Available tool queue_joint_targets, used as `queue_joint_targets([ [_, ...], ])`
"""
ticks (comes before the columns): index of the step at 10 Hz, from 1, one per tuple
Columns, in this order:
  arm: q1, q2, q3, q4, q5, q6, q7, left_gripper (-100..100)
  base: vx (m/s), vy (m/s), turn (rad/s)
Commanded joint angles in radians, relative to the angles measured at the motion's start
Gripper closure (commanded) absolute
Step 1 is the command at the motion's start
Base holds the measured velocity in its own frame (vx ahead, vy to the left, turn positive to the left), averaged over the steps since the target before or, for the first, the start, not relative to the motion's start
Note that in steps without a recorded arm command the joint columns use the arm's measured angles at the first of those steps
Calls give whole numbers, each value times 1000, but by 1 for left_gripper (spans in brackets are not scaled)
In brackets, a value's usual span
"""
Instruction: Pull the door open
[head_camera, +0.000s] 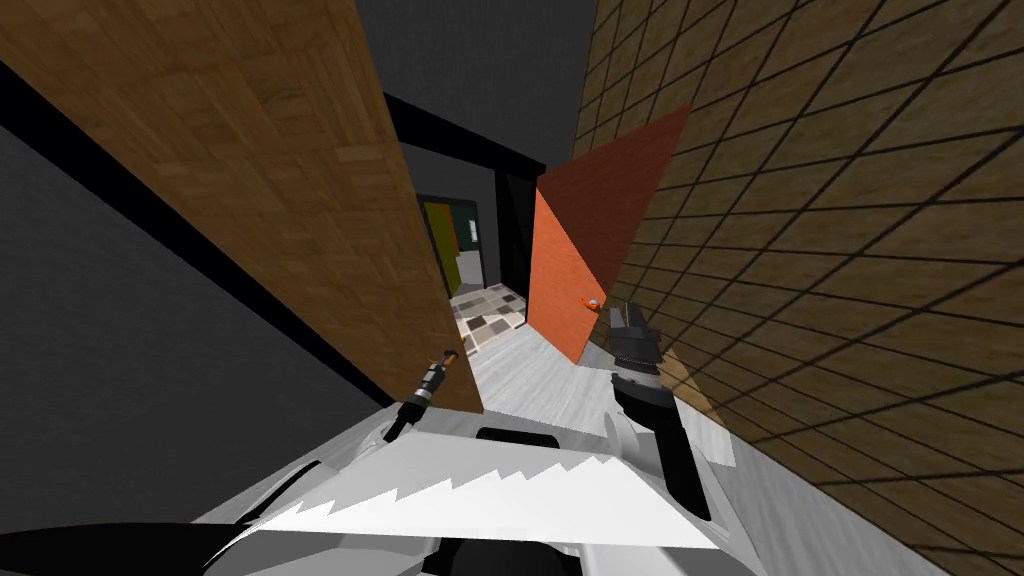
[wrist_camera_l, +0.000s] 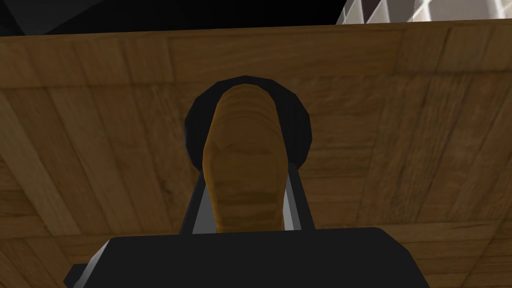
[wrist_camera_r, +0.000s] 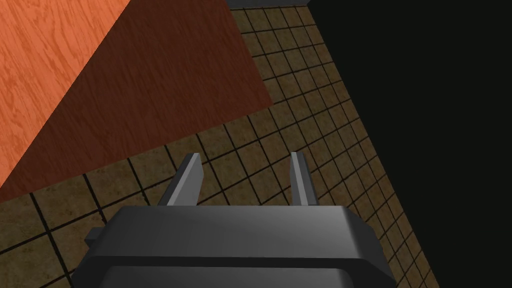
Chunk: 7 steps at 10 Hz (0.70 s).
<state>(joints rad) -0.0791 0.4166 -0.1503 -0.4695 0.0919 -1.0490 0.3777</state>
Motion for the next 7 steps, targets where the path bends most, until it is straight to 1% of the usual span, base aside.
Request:
queue_joint_targets([
  [1, 2, -1, -13, 0, 29, -1, -11, 100, -224, 111, -326],
  [3, 4, 6, -21, 3, 64, 1, -22, 100, -234, 95, -254],
  [5, 6, 11, -27, 6, 91, 3, -30, 100, -236, 116, -247],
  [7, 7, 14, -31, 7, 107, 3, -35, 100, -193, 73, -112],
])
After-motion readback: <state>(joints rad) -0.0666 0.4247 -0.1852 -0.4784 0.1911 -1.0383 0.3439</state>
